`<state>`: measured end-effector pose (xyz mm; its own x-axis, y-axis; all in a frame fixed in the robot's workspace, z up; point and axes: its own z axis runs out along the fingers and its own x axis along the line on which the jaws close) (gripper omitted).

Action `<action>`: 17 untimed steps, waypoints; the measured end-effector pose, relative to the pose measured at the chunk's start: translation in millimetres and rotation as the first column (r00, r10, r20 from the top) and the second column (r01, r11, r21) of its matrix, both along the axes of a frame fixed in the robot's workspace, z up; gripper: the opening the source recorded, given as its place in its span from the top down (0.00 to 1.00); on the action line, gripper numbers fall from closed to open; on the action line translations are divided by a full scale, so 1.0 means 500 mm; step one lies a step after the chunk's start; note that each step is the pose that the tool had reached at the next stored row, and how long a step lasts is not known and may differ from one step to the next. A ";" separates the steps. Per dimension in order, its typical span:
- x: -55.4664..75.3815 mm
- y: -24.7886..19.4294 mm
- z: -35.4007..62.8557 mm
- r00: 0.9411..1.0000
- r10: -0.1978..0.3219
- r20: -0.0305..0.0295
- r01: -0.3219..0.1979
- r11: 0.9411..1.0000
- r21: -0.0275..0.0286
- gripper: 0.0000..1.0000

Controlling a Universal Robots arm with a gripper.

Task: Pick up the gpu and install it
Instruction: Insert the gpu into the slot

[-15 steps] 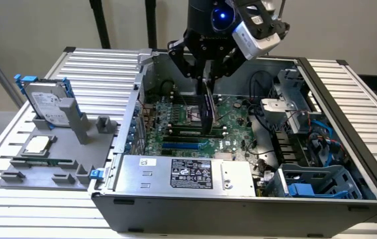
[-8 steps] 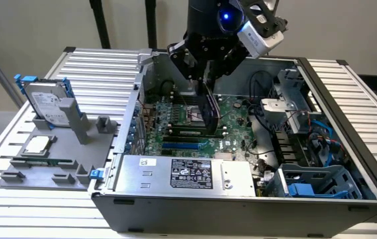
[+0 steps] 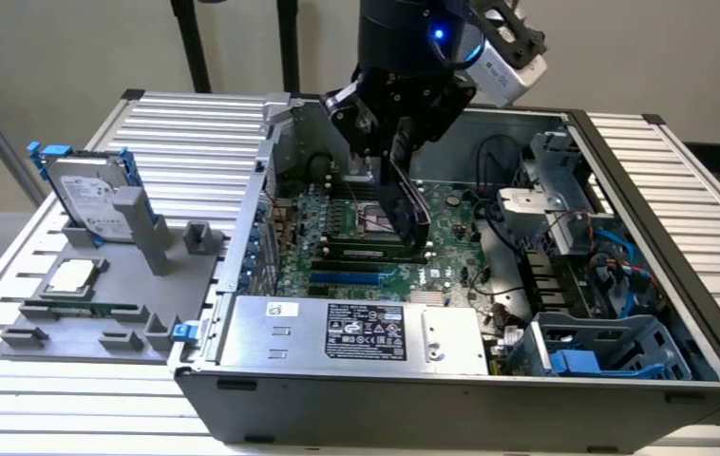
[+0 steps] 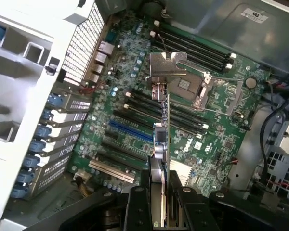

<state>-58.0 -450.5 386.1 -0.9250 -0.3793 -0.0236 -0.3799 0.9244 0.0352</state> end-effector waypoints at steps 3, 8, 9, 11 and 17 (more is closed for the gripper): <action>0.000 0.0000 -0.002 0.999 0.055 0.002 -0.055 0.999 0.000 1.00; 0.000 0.0000 -0.006 0.988 0.151 0.006 -0.151 0.988 0.000 1.00; 0.000 0.0000 -0.007 0.986 0.168 0.007 -0.168 0.986 -0.001 1.00; 0.000 0.0000 -0.008 0.979 0.204 0.008 -0.204 0.979 -0.001 1.00; 0.000 0.0000 -0.014 0.950 0.311 0.011 -0.311 0.950 -0.002 1.00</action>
<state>-58.0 -450.5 379.0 -0.7610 -0.6479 -0.0330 -0.6487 0.7604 0.0297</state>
